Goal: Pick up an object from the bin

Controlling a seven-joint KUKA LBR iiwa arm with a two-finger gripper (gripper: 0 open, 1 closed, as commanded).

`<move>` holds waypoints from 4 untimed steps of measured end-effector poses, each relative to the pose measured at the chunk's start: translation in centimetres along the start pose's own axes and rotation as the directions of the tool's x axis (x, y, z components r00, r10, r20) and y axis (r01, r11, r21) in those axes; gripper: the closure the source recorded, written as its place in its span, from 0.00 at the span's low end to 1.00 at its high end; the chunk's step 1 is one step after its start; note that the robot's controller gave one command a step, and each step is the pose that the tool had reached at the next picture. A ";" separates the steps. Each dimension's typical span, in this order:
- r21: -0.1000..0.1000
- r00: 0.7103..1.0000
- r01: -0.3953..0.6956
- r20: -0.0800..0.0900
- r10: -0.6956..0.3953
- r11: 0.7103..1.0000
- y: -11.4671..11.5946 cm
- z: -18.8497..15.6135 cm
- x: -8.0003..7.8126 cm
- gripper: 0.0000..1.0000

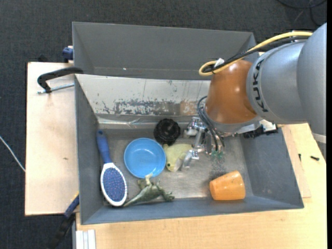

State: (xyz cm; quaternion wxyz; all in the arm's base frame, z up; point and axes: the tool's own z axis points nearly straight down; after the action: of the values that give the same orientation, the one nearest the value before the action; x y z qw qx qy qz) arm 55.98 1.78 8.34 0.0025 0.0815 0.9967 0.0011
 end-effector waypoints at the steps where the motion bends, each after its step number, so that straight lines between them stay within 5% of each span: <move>1: 0.001 0.992 -0.129 -0.005 0.129 0.992 -0.5 -1.8 1.5 0.00; 2: 0.001 0.958 -0.287 -0.004 0.287 0.958 2.0 -1.7 2.1 0.00; 3: 0.005 0.958 -0.288 0.001 0.288 0.958 7.9 0.9 5.2 0.00; 4: 0.003 0.958 -0.288 -0.001 0.288 0.958 7.9 0.8 5.1 0.00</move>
Offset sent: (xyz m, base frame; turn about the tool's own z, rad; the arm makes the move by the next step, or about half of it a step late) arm -0.0166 -0.0029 0.0166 0.1296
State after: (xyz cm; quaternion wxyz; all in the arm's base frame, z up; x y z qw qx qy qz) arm 52.28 10.42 7.56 0.0016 0.2258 0.9742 0.0002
